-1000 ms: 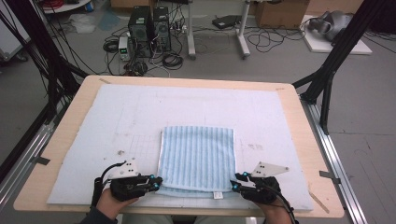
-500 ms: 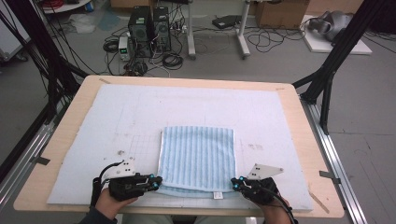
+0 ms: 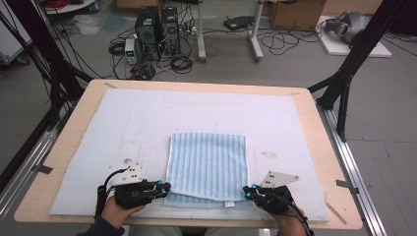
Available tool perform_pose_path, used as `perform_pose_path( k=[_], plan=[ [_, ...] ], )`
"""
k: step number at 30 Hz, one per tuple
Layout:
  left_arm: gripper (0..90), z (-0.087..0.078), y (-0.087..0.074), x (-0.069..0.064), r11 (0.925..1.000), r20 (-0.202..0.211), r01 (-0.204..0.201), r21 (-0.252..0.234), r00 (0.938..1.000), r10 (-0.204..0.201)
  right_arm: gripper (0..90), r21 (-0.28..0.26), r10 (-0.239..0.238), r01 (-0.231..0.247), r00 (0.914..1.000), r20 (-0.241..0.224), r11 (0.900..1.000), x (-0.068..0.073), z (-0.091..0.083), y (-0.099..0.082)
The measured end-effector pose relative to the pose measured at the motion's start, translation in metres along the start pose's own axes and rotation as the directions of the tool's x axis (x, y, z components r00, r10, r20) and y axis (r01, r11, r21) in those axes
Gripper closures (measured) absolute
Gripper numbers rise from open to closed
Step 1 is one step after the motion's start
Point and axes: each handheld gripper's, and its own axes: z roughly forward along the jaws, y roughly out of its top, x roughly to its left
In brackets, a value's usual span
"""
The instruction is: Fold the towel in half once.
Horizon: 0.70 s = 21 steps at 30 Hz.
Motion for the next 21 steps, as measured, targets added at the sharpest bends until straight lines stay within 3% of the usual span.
perform_pose_path(
  k=[8,14,21],
  plan=[
    [86.1,-0.007,0.0,-0.004,0.9998,0.055,0.017,-0.011,0.9984,-0.017,88.3,-0.028,0.008,-0.008,1.0,-0.006,0.9996,0.003,-0.008,0.002],
    [86.1,-0.013,-0.001,-0.008,0.9999,0.091,0.007,-0.009,0.9958,-0.006,88.3,-0.05,0.001,-0.001,1.0,-0.006,0.9988,0.005,-0.018,0.003],
    [86.1,-0.009,-0.012,-0.01,0.9991,0.102,0.007,0.041,0.9947,-0.011,88.3,0.005,-0.017,0.017,0.9998,-0.004,0.9998,0.012,-0.014,-0.006]
  ],
)
